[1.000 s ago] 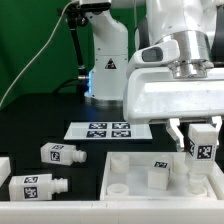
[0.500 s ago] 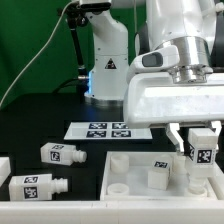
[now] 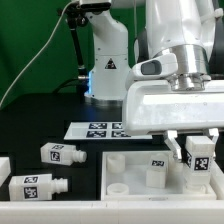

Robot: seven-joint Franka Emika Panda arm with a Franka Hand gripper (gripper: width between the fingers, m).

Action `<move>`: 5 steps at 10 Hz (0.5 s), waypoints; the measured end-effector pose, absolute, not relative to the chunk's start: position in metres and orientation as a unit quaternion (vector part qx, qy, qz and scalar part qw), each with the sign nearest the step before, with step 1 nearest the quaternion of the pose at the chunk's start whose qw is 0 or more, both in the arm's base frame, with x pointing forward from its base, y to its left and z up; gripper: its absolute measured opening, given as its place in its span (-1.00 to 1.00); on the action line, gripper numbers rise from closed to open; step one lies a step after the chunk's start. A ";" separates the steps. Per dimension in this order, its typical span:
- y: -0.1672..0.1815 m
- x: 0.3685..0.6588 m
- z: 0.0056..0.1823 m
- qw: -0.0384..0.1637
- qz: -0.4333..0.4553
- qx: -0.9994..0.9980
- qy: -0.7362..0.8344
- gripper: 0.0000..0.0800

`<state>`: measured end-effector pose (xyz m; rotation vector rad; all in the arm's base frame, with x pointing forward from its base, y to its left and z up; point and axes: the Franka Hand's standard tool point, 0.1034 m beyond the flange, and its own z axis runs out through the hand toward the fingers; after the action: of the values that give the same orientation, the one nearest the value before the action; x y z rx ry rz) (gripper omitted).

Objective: Assemble one leg

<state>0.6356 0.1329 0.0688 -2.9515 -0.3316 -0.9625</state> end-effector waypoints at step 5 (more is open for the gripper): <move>0.133 0.636 0.069 0.009 -0.311 -0.944 -0.107 -0.30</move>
Offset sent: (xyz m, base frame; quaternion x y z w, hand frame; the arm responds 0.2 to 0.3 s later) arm -0.0034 0.0002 -0.0068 0.0047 0.0222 -0.0020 0.9997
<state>0.6358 0.1326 0.0687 -2.9494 -0.3328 -0.9717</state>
